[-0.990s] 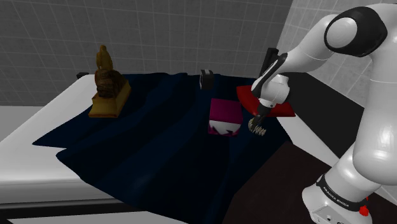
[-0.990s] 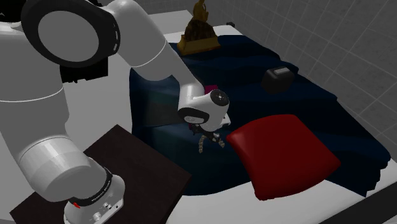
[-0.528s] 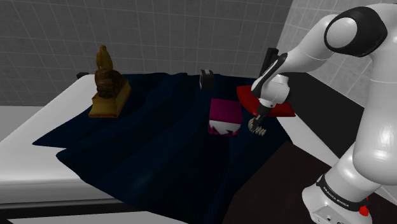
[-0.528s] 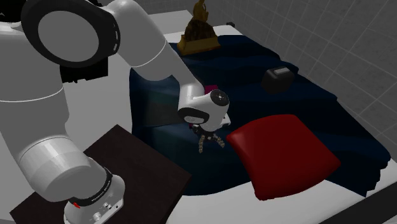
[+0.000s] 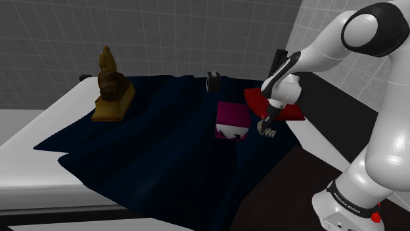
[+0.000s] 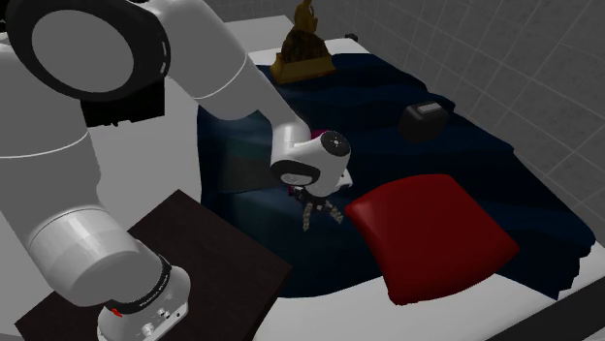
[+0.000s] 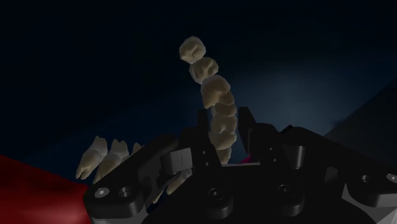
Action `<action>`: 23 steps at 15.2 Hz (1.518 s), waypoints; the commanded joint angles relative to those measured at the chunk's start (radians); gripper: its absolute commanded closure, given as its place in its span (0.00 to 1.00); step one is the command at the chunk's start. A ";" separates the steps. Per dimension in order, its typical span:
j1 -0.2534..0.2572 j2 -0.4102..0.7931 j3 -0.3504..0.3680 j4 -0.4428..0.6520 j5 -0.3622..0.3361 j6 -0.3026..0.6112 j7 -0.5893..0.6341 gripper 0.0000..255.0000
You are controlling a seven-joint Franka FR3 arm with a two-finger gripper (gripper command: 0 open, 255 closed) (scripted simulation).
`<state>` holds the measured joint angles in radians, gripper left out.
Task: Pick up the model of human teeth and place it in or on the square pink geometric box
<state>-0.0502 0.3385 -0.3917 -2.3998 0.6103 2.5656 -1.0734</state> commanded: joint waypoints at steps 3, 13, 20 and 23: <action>0.022 -0.058 -0.032 -0.013 -0.061 -0.033 0.049 1.00; 0.058 -0.200 -0.092 -0.025 -0.216 -0.128 0.175 1.00; 0.065 -0.293 -0.112 -0.017 -0.312 -0.204 0.254 1.00; 0.065 -0.330 -0.115 -0.009 -0.348 -0.240 0.285 1.00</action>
<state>0.0159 0.0211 -0.5053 -2.4104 0.2744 2.3368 -0.7972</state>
